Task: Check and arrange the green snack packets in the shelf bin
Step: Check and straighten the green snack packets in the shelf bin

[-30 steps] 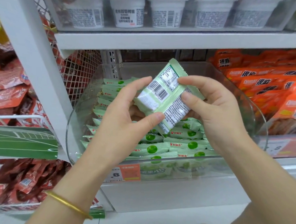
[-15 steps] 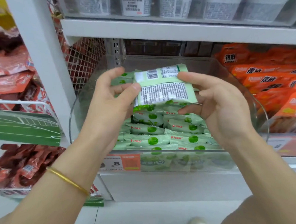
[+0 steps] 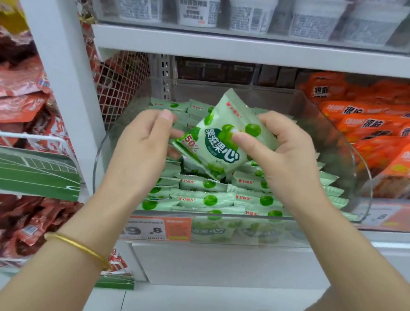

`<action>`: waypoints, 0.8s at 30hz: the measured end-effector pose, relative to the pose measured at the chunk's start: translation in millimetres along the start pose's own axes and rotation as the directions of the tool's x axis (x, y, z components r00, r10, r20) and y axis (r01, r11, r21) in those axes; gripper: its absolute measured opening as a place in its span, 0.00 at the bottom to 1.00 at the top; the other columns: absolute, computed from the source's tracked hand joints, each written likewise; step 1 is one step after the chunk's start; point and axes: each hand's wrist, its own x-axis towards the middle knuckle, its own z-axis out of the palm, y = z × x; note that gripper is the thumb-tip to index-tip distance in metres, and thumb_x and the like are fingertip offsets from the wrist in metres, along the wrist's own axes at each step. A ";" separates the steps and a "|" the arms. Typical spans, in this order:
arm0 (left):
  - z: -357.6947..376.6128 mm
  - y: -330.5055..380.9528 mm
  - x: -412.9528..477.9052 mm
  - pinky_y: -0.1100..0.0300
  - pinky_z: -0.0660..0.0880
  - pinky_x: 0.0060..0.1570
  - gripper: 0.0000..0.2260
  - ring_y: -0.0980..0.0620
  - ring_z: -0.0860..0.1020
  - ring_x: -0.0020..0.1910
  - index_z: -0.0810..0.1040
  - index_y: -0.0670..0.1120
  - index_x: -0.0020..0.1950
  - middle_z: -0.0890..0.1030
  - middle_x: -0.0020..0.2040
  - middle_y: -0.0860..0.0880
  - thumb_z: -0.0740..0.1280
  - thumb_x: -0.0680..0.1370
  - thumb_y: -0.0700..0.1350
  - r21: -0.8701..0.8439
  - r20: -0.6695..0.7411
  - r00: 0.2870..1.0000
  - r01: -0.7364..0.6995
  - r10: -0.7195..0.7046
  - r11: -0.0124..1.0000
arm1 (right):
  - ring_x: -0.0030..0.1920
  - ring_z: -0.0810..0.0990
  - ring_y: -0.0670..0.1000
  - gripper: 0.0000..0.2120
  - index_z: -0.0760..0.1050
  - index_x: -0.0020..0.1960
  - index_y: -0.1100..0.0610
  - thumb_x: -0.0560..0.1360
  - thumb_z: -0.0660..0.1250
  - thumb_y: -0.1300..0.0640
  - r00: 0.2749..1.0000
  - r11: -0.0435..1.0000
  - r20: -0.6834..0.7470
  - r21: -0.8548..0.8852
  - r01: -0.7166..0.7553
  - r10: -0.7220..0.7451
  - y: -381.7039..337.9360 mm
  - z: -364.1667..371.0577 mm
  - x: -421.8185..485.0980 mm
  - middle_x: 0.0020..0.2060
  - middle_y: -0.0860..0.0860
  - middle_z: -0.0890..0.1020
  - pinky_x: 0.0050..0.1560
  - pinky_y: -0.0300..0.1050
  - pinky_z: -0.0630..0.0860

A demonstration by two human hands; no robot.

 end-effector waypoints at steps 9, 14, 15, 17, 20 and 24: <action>-3.5 -11.1 0.9 0.67 0.71 0.47 0.09 0.59 0.77 0.47 0.77 0.54 0.53 0.78 0.46 0.62 0.61 0.80 0.42 0.225 0.057 0.994 -0.105 0.095 0.969 | 0.44 0.77 0.36 0.12 0.81 0.50 0.58 0.71 0.70 0.53 0.984 0.944 0.101 -0.283 0.169 -0.146 0.2 6.0 -1.1 0.42 0.42 0.82 0.46 0.29 0.71; -5.0 -9.9 1.0 0.69 0.70 0.45 0.09 0.61 0.77 0.47 0.77 0.54 0.54 0.78 0.45 0.61 0.60 0.80 0.43 0.234 0.058 0.994 -0.107 0.096 0.966 | 0.42 0.79 0.49 0.10 0.81 0.49 0.58 0.72 0.67 0.55 0.965 0.869 0.163 -0.424 0.255 -0.204 -6.7 8.0 2.3 0.41 0.52 0.83 0.45 0.45 0.74; -4.6 -10.0 1.2 0.68 0.70 0.45 0.09 0.60 0.77 0.47 0.77 0.55 0.54 0.78 0.45 0.60 0.60 0.80 0.43 0.233 0.063 0.994 -0.103 0.091 0.967 | 0.42 0.80 0.52 0.10 0.81 0.49 0.58 0.72 0.67 0.55 0.963 0.857 0.184 -0.444 0.262 -0.199 -7.8 8.3 3.0 0.40 0.52 0.83 0.44 0.48 0.76; -3.9 -10.4 1.0 0.66 0.71 0.46 0.09 0.58 0.77 0.46 0.77 0.55 0.53 0.79 0.44 0.59 0.60 0.80 0.43 0.228 0.077 0.993 -0.106 0.090 0.968 | 0.41 0.80 0.57 0.10 0.80 0.49 0.58 0.72 0.65 0.55 0.946 0.816 0.261 -0.494 0.300 -0.190 -8.2 11.2 2.8 0.39 0.54 0.81 0.42 0.52 0.77; -3.4 -10.7 1.1 0.65 0.71 0.43 0.09 0.59 0.77 0.45 0.75 0.56 0.51 0.78 0.43 0.59 0.60 0.80 0.43 0.220 0.087 0.991 -0.119 0.102 0.968 | 0.40 0.79 0.59 0.09 0.80 0.48 0.57 0.72 0.64 0.55 0.917 0.774 0.356 -0.525 0.355 -0.179 -7.3 15.8 1.9 0.38 0.53 0.79 0.41 0.55 0.77; -4.1 -8.0 -0.3 0.64 0.71 0.47 0.08 0.58 0.77 0.47 0.76 0.55 0.53 0.78 0.44 0.58 0.59 0.80 0.45 0.235 0.083 0.991 -0.121 0.104 0.964 | 0.44 0.78 0.58 0.06 0.80 0.50 0.56 0.74 0.68 0.56 0.908 0.788 0.404 -0.522 0.326 -0.108 -5.5 17.7 6.2 0.41 0.53 0.80 0.45 0.55 0.76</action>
